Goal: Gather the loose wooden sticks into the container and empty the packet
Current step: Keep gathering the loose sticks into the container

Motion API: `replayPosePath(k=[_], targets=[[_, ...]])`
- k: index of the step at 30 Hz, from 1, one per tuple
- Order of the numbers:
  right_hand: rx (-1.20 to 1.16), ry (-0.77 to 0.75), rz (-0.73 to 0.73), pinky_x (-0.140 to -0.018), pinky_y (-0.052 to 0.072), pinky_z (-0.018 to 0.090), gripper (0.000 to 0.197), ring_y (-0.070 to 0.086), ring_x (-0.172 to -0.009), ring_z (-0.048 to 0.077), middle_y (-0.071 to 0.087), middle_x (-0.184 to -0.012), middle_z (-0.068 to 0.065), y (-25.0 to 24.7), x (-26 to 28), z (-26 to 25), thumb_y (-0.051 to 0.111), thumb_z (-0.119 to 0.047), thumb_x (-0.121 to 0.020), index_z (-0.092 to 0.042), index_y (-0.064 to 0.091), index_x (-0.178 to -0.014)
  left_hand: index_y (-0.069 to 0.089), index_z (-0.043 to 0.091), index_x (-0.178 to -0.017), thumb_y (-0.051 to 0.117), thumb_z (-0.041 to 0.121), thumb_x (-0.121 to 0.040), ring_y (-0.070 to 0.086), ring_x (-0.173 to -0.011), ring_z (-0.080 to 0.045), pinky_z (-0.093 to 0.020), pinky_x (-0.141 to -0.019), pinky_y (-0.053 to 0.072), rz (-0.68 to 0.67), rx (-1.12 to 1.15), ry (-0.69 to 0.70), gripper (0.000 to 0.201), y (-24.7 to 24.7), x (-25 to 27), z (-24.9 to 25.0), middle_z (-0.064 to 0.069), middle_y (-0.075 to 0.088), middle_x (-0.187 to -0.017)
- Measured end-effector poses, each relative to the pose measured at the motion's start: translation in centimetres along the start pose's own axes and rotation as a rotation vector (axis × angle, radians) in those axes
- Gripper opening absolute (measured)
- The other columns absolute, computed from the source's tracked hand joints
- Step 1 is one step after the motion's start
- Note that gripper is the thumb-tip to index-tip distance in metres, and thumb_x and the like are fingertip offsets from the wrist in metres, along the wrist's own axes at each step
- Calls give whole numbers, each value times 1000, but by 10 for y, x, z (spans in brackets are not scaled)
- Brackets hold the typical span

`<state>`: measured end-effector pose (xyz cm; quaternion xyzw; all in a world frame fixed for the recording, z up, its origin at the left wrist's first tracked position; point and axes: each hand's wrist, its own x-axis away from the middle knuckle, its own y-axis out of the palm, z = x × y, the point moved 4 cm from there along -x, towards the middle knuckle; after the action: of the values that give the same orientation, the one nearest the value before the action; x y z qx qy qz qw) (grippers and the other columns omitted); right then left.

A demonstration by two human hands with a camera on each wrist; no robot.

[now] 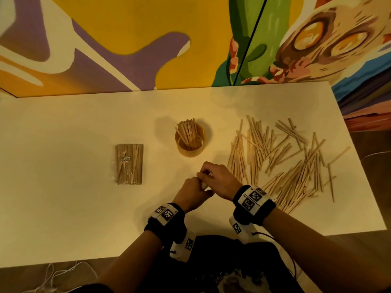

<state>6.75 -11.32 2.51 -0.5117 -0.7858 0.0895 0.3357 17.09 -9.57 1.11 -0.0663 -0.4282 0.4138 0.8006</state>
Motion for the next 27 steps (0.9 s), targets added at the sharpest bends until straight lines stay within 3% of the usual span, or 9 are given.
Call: replayPosePath(k=[3,6,10,13,15,17,21,24,27], targets=[[-108,4,62,-57,43,19,12,58,-65,6,64,-84,2,0,0,4,62,-25,-93,-15,58,-87,52,13,-131,64,24,-87,57,-111,-28,-36,-89,50,24,-4,0,47,0,-2,-4,-11,62,-122],[-342,41,12,-52,46,20,9,60,-53,6,68,-73,2,2,4,8,69,-14,-88,-8,64,-84,39,23,-140,66,22,-83,59,-110,-29,-36,-85,49,36,22,61,62,-3,-2,-6,-4,60,-128],[-409,35,-62,-55,48,19,9,63,-54,6,70,-66,1,2,5,11,70,-5,-85,2,66,-85,47,22,-131,70,19,-81,64,-97,-20,-26,-73,44,6,33,112,55,-6,0,-9,4,68,-111],[-460,48,-39,-52,48,23,12,60,-51,14,70,-65,11,-1,3,16,69,-5,-86,7,65,-86,61,23,-108,74,23,-80,61,-63,-3,-24,-58,46,-55,159,138,31,-11,4,-19,9,69,-80],[-568,70,27,-52,47,26,9,57,-49,19,66,-59,13,-10,2,24,68,-2,-86,6,65,-86,65,26,-107,73,28,-83,58,-50,-7,-21,-47,43,-54,255,110,25,-20,8,-29,2,68,-70],[-709,120,109,-53,46,28,4,56,-51,23,63,-60,17,-17,2,31,66,1,-86,5,65,-85,70,21,-103,64,30,-90,61,-52,-18,-26,-45,44,18,438,75,17,-32,12,-40,-6,69,-71],[-786,115,147,-56,51,28,10,64,-58,23,64,-72,22,-9,3,22,64,3,-87,12,62,-92,72,1,-96,46,37,-99,60,-49,-26,-27,-47,47,201,841,-17,43,-37,16,-46,-16,68,-72],[-766,93,104,-62,57,29,18,70,-67,26,69,-81,23,6,4,11,62,-1,-90,15,62,-99,72,-5,-87,53,30,-97,59,-47,-23,-28,-49,51,324,892,-14,41,-36,13,-43,-22,69,-71],[-794,117,60,-58,56,30,18,70,-66,30,72,-85,23,8,7,10,64,-4,-90,10,66,-101,73,-3,-83,62,23,-92,64,-49,-22,-28,-51,54,337,899,3,30,-41,13,-43,-19,70,-69]])
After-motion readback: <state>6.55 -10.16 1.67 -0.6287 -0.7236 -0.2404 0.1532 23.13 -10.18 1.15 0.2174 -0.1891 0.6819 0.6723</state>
